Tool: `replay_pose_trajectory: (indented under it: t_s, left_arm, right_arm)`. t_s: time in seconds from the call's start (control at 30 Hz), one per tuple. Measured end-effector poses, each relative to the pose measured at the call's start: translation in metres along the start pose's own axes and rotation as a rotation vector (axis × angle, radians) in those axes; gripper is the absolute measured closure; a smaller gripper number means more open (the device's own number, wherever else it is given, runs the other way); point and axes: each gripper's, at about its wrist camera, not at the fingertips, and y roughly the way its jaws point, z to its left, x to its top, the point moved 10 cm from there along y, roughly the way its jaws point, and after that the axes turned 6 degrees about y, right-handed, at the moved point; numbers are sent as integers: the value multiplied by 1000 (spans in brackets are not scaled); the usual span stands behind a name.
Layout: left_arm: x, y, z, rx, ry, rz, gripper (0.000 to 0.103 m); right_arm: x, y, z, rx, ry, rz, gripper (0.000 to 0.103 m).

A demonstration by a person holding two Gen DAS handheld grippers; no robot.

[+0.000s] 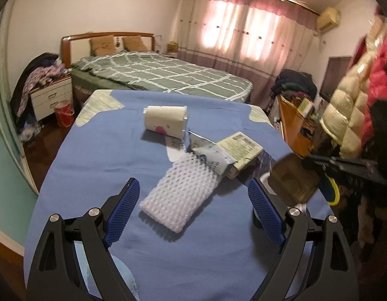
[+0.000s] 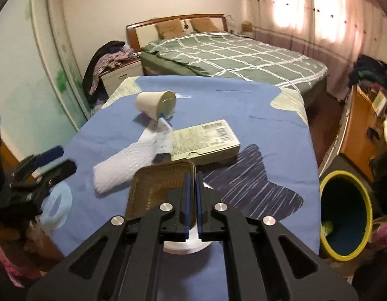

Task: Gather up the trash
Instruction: 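Carry the brown tray over the bin and open the right tool while the left holds the cup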

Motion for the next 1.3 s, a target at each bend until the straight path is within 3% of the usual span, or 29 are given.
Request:
replay_pose_trajectory:
  t_s: [0.2,0.43,0.63,0.83,1.07,1.3]
  left_arm:
    - [-4,8,-28,-35,76,29,14]
    - [-12,25,-82,-101,182,70,9]
    - [-34,48,-114,-98,271,158,9]
    - [-53,75,-133,-91,322,237,9]
    - [-57,107,-140,-70,300,294,9]
    - [-52,117,-137,-52,292,297,9]
  right_arm:
    - [17,-21,-54,-60,120,-74,99]
    - [18,-40,-166,-201,322,-140,99]
    - [1,-39,-267,-343,477,-144,99]
    - [-22,-19,-341,-448,592,-97,99]
    - [-48,9,-371,-500,638,-30,98]
    - [-54,3,-359,-453,632,-52,98]
